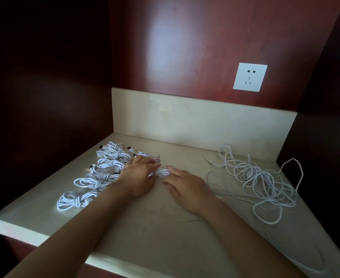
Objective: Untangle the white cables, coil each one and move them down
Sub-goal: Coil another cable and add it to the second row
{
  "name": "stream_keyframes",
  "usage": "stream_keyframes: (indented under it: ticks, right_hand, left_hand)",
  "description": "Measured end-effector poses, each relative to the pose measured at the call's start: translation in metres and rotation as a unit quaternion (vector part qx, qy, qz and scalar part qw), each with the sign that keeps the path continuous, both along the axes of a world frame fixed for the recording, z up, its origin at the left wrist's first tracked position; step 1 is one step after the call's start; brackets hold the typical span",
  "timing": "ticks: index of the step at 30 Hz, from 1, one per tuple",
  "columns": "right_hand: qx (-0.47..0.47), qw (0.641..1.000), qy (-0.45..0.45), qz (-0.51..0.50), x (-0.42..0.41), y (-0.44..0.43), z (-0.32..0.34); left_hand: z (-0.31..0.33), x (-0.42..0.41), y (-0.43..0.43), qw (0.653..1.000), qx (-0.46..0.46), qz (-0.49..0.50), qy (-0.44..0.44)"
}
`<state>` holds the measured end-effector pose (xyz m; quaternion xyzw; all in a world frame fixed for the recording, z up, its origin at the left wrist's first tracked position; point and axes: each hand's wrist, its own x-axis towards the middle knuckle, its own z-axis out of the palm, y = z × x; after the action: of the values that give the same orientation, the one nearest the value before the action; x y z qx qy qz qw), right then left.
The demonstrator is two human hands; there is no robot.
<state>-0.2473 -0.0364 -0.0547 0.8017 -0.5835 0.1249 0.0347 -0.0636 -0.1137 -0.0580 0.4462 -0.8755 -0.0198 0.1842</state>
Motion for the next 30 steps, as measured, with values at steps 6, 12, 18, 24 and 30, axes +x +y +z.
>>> stream_keyframes:
  ticks: [6,12,18,24,30]
  right_hand:
    - [-0.010,1.000,-0.009,0.022,-0.032,0.031,0.015]
    - [-0.095,0.993,-0.025,-0.071,-0.084,0.071,0.026]
    - [-0.165,0.966,-0.043,-0.194,-0.134,0.090,0.020]
    - [-0.159,0.947,-0.057,-0.274,-0.156,0.092,0.018]
    - [-0.124,0.925,-0.120,-0.337,-0.165,0.083,0.012]
  left_hand:
    - [0.022,-0.033,0.016,0.998,0.028,-0.043,0.028]
    - [0.027,-0.087,0.030,0.989,-0.001,-0.138,0.057]
    - [0.022,-0.143,0.057,0.977,0.011,-0.202,0.063]
    - [0.016,-0.184,0.070,0.965,-0.024,-0.259,0.040]
    - [0.008,-0.203,0.065,0.969,-0.016,-0.246,-0.028]
